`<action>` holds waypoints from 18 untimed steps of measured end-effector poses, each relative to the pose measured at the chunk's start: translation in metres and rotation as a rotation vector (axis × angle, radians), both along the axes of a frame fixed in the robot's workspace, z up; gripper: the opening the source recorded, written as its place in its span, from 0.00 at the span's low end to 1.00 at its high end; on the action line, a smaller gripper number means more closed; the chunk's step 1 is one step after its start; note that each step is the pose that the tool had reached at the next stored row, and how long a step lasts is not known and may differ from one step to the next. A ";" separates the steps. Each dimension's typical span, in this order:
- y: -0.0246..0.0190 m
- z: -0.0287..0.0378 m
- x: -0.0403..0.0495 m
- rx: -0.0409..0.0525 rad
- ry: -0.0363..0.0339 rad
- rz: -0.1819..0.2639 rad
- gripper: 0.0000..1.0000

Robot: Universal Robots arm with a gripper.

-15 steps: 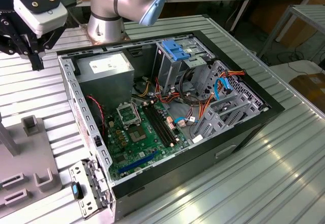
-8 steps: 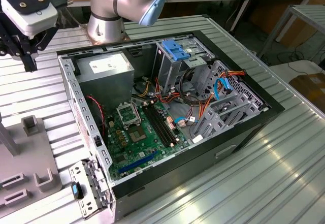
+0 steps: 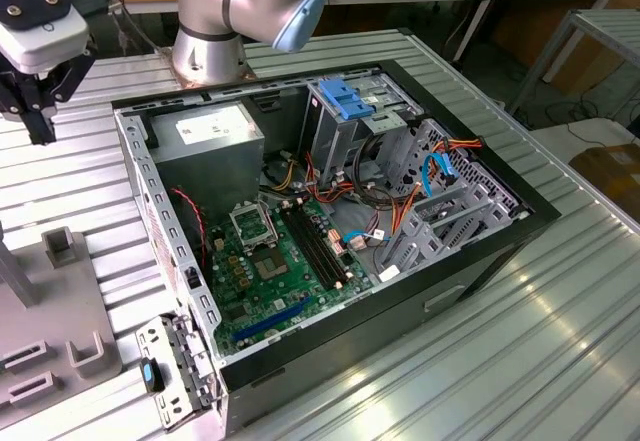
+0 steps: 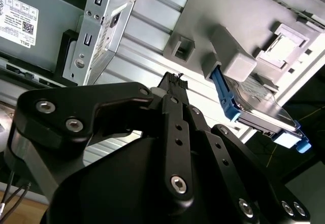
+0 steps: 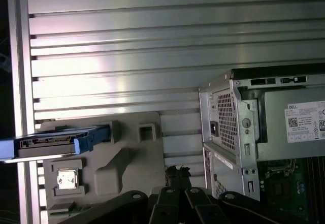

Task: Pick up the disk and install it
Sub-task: 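Reach for the disk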

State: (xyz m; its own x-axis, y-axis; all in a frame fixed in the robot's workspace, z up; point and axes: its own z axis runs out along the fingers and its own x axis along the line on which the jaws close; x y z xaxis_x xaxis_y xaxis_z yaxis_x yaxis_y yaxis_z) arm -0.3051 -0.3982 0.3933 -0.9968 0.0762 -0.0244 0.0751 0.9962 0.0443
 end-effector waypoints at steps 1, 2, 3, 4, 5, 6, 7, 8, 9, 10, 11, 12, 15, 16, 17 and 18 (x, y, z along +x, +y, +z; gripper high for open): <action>0.0000 0.0000 -0.0023 0.0001 0.0000 0.000 0.11; 0.0001 0.0000 -0.0051 0.0000 0.0000 0.000 0.11; 0.0001 0.0000 -0.0074 0.0000 0.0000 0.000 0.11; 0.0001 0.0000 -0.0097 0.0001 -0.0001 0.000 0.11; 0.0002 0.0000 -0.0111 0.0001 -0.0001 0.000 0.11; 0.0002 0.0000 -0.0122 0.0000 -0.0001 0.000 0.11; 0.0002 0.0000 -0.0151 0.0000 0.0000 0.000 0.11; 0.0002 0.0000 -0.0163 0.0000 0.0000 0.000 0.11; 0.0002 0.0000 -0.0176 0.0000 0.0000 0.000 0.11; 0.0002 0.0000 -0.0198 0.0000 0.0000 0.000 0.11; 0.0003 0.0000 -0.0216 0.0000 0.0000 0.000 0.11; 0.0003 0.0000 -0.0232 0.0000 0.0000 0.000 0.11; 0.0003 0.0000 -0.0272 0.0001 -0.0001 0.000 0.11; 0.0003 0.0000 -0.0297 0.0000 0.0000 0.000 0.11; 0.0004 0.0000 -0.0317 0.0000 -0.0001 0.000 0.11; 0.0004 0.0000 -0.0331 0.0000 0.0000 0.000 0.11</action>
State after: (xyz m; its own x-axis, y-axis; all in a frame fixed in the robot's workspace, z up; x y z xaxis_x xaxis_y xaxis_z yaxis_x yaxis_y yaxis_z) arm -0.3382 -0.3978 0.3933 -0.9968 0.0762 -0.0245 0.0751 0.9962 0.0443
